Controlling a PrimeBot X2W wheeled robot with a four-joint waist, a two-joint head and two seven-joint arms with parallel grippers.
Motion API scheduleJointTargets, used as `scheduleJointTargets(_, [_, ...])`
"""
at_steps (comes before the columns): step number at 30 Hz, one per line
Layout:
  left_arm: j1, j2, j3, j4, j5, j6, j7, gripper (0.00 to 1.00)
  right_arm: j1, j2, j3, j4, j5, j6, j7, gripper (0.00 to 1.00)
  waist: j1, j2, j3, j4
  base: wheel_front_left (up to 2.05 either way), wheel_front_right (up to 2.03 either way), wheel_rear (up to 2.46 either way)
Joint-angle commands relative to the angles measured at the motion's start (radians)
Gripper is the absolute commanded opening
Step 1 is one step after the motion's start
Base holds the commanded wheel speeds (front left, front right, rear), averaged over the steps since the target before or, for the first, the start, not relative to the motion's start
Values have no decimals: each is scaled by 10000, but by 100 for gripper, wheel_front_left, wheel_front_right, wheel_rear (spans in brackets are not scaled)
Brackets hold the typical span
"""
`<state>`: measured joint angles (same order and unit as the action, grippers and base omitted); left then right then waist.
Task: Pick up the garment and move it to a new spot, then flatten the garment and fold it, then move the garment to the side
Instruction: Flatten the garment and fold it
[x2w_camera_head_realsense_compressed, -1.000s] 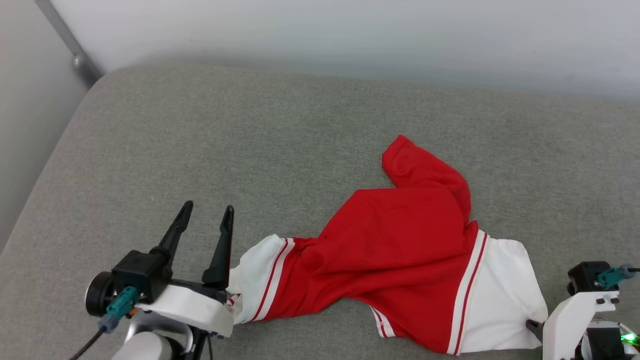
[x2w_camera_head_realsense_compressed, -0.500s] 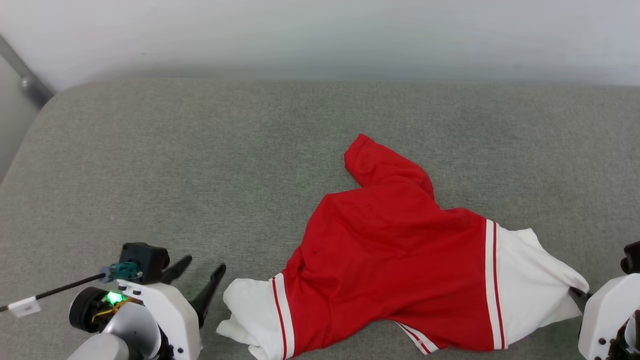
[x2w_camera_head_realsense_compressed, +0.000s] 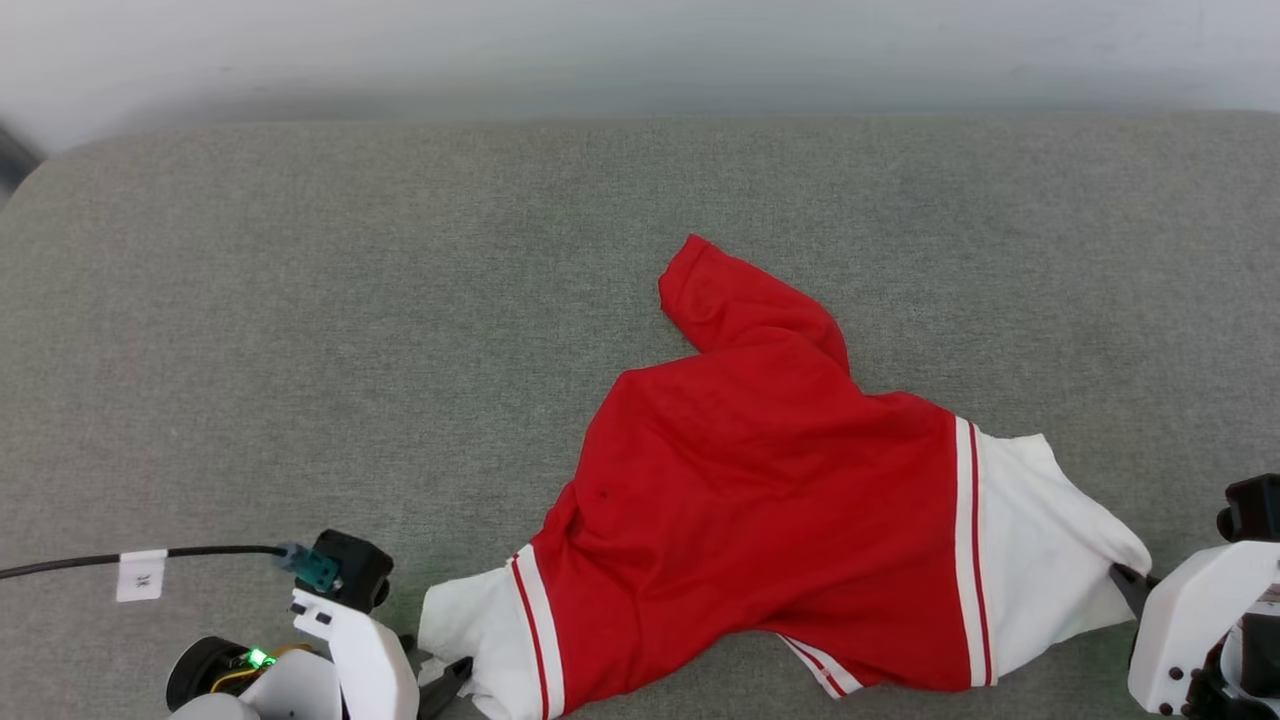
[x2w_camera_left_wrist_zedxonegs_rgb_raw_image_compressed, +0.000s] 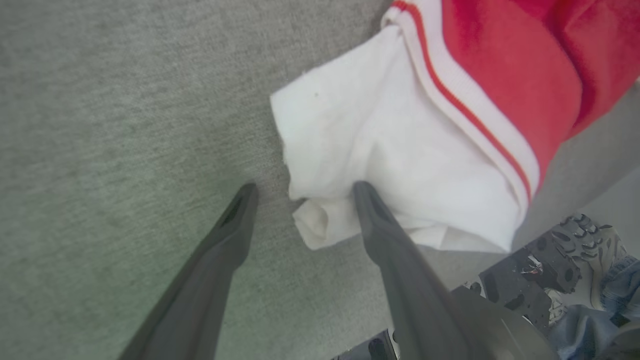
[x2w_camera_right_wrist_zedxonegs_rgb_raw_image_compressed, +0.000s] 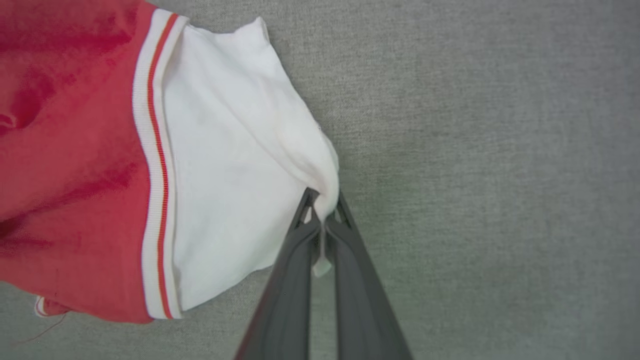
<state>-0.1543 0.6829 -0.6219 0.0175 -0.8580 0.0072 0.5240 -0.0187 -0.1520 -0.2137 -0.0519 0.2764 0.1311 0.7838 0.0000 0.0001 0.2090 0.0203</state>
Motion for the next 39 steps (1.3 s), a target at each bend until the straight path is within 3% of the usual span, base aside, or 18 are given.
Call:
scheduleJointTargets(1, [170, -320, -434, 366, -114, -110, 376, 100, -101, 64, 27, 41, 29, -7, -59, 0, 0, -1, 24, -41, 0, 0, 0])
scheduleJointTargets(2, [205, -432, -572, 501, -143, -131, 517, 84, -120, 72, 38, 51, 31, -5, -73, 0, 0, -1, 24, -56, 0, 0, 0])
scheduleJointTargets(3, [219, -552, -698, 619, -158, -145, 623, 48, -134, 77, 55, 62, 31, -5, -92, 0, 0, -1, 19, -72, 0, 0, 0])
scheduleJointTargets(5, [198, -750, -818, 788, -192, -198, 615, 0, -129, 49, 63, 81, 34, -7, -149, 0, 0, -1, -43, -88, 0, 0, 0])
scheduleJointTargets(10, [-111, -730, -497, 926, 223, 6, -119, 0, -39, -59, 84, -10, -16, -5, -329, 0, 0, -1, -320, -2, 0, 0, 0])
scheduleJointTargets(12, [-297, -655, -120, 833, 504, 323, -752, 0, -11, -158, 124, -24, -21, -7, -518, 0, 0, -1, -574, 67, 0, 0, 0])
scheduleJointTargets(13, [-432, -605, 136, 675, 878, 772, -1291, 0, -74, -286, 266, -66, 16, -7, -776, 0, 0, -1, -886, 118, 0, 0, 0])
scheduleJointTargets(19, [-868, -513, 742, 212, 1458, 1643, -2122, 0, -662, -636, 503, 68, 39, -7, -1330, 0, 0, -1, -1480, 80, 0, 0, 0])
scheduleJointTargets(24, [-1805, -612, 1217, -11, 1711, 2032, -2488, 0, -1730, -927, 602, 416, -138, -7, -1649, 0, 0, -1, -1748, 7, 0, 0, 0])
scheduleJointTargets(32, [-4258, -1304, 1998, 988, 1434, 1735, -3090, 0, -4336, -1386, 855, 1322, -276, -8, -1980, 0, 0, -1, -1573, -121, 0, 0, 0])
scheduleJointTargets(39, [-6699, -1722, 2606, 2438, 1482, 1387, -3997, 0, -6732, -1669, 889, 1948, -447, -8, -2473, 0, 0, -1, -573, -222, 0, 0, 0])
